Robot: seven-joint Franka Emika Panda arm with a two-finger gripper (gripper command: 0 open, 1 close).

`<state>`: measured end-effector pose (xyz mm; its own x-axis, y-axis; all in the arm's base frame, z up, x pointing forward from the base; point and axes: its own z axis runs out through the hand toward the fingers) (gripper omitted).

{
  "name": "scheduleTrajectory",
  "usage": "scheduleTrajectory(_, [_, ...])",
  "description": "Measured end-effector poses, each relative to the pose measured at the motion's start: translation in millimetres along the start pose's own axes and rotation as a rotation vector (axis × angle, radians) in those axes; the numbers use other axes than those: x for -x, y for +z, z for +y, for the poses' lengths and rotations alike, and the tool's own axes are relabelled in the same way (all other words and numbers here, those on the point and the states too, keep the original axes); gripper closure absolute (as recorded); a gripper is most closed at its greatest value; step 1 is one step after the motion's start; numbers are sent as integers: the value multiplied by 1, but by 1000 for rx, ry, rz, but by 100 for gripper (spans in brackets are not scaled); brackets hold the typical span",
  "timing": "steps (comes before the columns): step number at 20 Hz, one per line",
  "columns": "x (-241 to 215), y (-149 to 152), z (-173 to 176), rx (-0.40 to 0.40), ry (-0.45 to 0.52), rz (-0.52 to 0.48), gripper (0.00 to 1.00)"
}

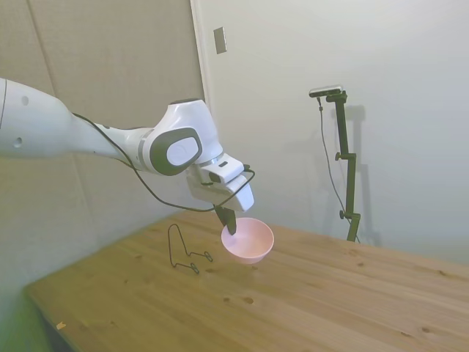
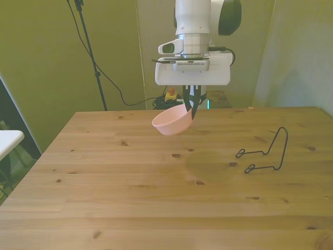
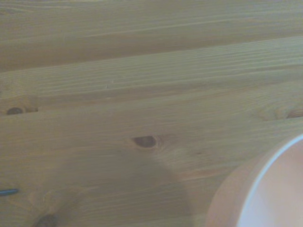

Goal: Load the bowl

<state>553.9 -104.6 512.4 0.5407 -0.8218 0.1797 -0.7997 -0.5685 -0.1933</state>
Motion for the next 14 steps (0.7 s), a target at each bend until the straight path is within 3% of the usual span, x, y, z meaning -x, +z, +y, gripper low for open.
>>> scheduleTrajectory(9, [31, 43, -17, -65, -2, -74, 100])
scheduleTrajectory(14, [59, 37, -32, -166, -30, -168, 100])
